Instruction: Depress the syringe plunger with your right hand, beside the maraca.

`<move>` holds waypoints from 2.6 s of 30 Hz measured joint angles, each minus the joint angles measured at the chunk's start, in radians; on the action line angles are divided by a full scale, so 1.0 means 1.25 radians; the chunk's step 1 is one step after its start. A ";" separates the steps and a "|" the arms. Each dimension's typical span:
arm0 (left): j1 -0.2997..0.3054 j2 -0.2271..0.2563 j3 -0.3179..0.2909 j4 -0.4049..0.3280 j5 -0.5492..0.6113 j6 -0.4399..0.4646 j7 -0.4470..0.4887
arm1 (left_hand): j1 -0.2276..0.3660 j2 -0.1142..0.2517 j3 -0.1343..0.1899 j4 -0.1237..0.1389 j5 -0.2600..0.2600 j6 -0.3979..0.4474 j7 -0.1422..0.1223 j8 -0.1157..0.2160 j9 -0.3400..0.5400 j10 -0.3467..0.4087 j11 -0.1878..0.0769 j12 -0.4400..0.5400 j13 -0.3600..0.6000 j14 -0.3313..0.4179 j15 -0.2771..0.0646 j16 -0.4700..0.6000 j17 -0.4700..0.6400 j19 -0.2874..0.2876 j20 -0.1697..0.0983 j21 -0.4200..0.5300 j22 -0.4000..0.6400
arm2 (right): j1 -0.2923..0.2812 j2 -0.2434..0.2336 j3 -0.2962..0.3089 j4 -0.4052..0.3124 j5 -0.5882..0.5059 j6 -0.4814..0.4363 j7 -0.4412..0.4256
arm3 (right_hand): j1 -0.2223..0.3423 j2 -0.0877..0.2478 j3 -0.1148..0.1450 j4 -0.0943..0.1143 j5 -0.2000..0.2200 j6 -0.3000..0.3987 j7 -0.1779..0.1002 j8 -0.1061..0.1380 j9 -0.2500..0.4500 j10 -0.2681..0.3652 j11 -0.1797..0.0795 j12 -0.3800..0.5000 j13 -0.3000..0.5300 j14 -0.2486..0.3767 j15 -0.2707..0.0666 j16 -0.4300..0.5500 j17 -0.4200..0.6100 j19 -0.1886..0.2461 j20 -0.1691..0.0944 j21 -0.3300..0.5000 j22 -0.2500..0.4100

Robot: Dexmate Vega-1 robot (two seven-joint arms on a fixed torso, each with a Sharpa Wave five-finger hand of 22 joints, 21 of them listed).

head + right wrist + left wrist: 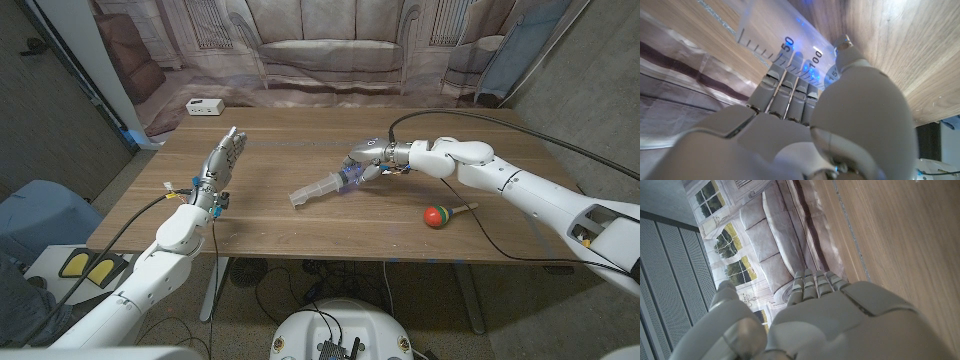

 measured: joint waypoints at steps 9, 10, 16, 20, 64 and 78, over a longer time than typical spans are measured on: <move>-0.003 -0.001 0.002 0.002 -0.001 -0.002 -0.005 | 0.000 0.000 0.000 0.000 0.000 0.000 0.000 0.000 0.000 -0.001 0.002 0.000 0.000 0.000 0.000 0.000 0.000 0.000 0.000 0.000 0.000 | -0.030 -0.001 0.031 -0.008 0.051 -0.017 -0.005 | 0.000 0.000 -0.007 0.007 -0.002 0.000 0.000 0.000 0.001 0.016 0.010 -0.001 0.000 0.006 -0.003 0.000 0.002 0.016 -0.008 0.000 0.000; -0.003 -0.001 0.002 0.002 -0.001 -0.002 -0.005 | 0.000 0.000 0.000 0.000 0.000 0.000 0.000 0.000 0.000 -0.001 0.002 0.000 0.000 0.000 0.000 0.000 0.000 0.000 0.000 0.000 0.000 | -0.033 -0.001 0.035 -0.010 0.051 -0.017 -0.005 | 0.000 0.000 -0.009 0.009 -0.003 0.000 0.000 0.000 0.001 0.017 0.011 -0.001 0.000 0.012 -0.003 0.000 0.002 0.016 -0.008 0.000 0.000; -0.009 -0.001 0.004 0.005 -0.001 -0.002 -0.011 | 0.000 0.000 0.000 0.000 0.000 0.000 0.000 0.000 0.000 -0.001 0.002 0.000 0.000 0.000 0.000 0.000 0.000 0.000 0.000 0.000 0.000 | -0.057 -0.001 0.059 -0.027 0.094 -0.047 -0.009 | 0.000 0.000 -0.024 0.024 -0.003 0.010 0.002 -0.007 0.000 0.025 0.014 -0.003 -0.002 0.013 -0.004 -0.001 0.002 0.037 -0.029 0.007 0.002; -0.012 -0.001 0.005 0.007 -0.001 -0.002 -0.015 | 0.000 0.000 0.000 0.000 0.000 0.000 0.000 0.000 0.000 -0.001 0.002 0.000 0.000 0.000 0.000 0.000 0.000 0.000 0.000 0.000 0.000 | -0.072 -0.001 0.074 -0.042 0.116 -0.067 -0.010 | 0.000 0.000 -0.030 0.030 -0.005 0.017 0.009 -0.013 0.000 0.026 0.014 -0.005 -0.003 0.013 -0.004 -0.006 0.002 0.041 -0.041 0.007 0.002; -0.063 0.011 0.013 0.019 0.006 0.004 -0.040 | 0.005 0.005 0.000 0.000 0.000 0.003 -0.003 0.000 0.000 -0.001 0.002 0.000 0.000 0.002 -0.002 0.000 0.000 0.000 0.000 0.000 0.000 | -0.229 0.031 0.189 -0.081 0.396 -0.169 -0.143 | 0.000 0.000 -0.043 0.043 0.004 0.027 0.013 -0.034 0.000 0.054 0.023 -0.032 0.000 0.046 -0.012 -0.022 0.013 0.054 -0.049 0.012 0.006; -0.077 0.019 0.016 0.009 0.014 0.012 -0.046 | 0.005 0.005 0.000 0.000 0.000 0.016 -0.023 0.000 0.000 0.021 -0.025 0.003 0.000 0.013 -0.019 0.000 0.000 0.003 -0.003 0.000 0.000 | -0.278 0.041 0.219 -0.108 0.441 -0.194 -0.208 | 0.000 0.000 -0.043 0.043 0.004 0.031 0.014 -0.041 0.004 0.070 0.030 -0.042 0.000 0.055 -0.014 -0.030 0.011 0.058 -0.053 0.014 0.006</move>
